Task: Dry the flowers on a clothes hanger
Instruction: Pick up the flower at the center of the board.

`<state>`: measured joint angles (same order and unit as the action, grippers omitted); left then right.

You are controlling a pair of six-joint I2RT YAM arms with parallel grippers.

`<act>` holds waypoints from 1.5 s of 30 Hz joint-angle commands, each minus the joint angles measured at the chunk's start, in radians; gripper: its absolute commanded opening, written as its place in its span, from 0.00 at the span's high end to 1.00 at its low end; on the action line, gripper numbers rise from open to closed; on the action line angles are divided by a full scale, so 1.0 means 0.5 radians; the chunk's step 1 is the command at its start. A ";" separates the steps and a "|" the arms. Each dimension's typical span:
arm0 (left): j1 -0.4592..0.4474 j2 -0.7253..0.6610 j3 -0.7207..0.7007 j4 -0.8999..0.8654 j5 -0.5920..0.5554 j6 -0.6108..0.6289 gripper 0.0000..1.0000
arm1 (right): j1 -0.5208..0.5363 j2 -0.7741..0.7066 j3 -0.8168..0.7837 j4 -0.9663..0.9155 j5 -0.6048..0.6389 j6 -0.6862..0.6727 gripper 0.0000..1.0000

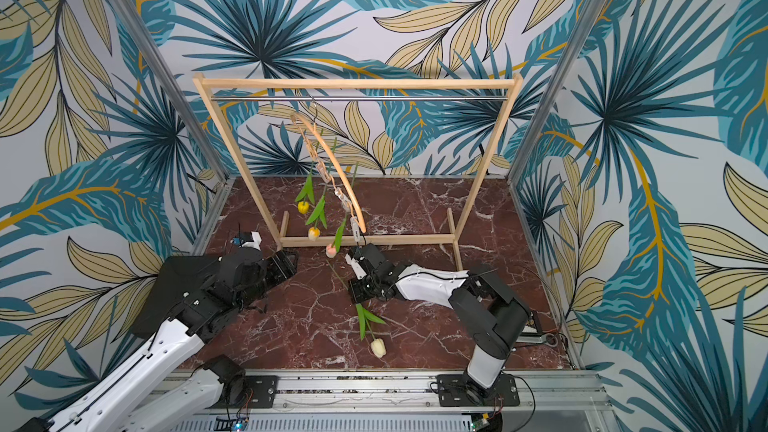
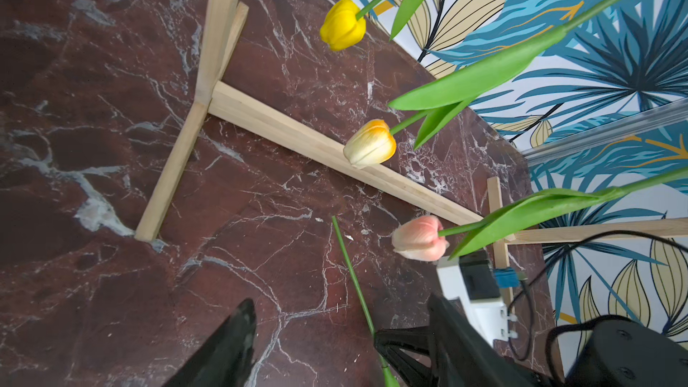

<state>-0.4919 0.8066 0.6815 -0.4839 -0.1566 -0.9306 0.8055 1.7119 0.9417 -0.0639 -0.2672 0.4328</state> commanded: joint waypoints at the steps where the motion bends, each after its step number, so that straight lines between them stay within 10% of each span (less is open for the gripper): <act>1: 0.033 -0.028 -0.062 0.088 0.055 -0.089 0.26 | 0.059 -0.061 -0.009 0.104 -0.129 0.113 1.00; 18: 0.039 0.134 -0.268 0.381 0.442 -0.331 0.40 | 0.107 -0.135 0.163 0.300 -0.485 0.317 1.00; 45: 0.053 0.095 -0.354 0.575 0.510 -0.479 1.00 | 0.151 -0.201 0.163 0.361 -0.449 0.412 1.00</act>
<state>-0.4759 0.8745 0.5129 -0.2008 0.1162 -1.1713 0.8761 1.6508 1.0248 0.1059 -0.5056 0.6250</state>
